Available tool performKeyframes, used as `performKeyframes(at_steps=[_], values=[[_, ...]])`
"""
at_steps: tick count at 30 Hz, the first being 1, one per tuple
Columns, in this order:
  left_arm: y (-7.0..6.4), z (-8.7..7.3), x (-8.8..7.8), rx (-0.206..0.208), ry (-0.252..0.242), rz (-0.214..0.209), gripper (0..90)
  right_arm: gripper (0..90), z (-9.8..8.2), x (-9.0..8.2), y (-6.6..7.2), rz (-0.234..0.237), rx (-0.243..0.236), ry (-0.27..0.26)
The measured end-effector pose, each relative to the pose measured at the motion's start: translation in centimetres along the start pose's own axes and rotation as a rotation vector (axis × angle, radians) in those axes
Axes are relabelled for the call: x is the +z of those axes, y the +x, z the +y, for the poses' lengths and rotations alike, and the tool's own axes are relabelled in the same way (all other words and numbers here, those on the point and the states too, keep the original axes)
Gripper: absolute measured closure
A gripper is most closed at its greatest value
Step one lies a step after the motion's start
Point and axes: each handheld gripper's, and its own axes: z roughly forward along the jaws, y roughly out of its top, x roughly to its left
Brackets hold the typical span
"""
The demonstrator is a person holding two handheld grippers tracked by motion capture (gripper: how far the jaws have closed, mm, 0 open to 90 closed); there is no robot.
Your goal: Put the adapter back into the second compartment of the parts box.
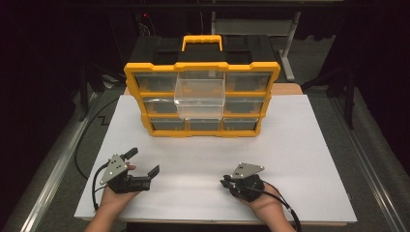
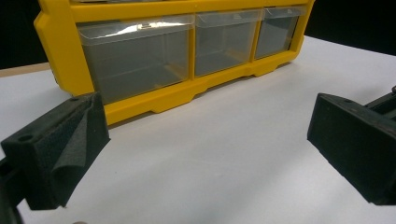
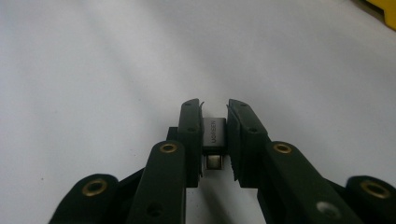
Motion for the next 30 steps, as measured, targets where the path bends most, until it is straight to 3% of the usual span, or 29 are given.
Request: performKeyframes(at_steps=[19,30], values=[[-0.3,-0.1,0.2,0.015,0.003,-0.014,0.2,77.4,-0.6,-2.4,-2.3,-0.046,0.080,-0.064],[-0.4,-0.1,0.2,0.013,0.001,-0.024,0.2,77.4,-1.5,-3.5,-3.8,-0.075,0.120,-0.067]])
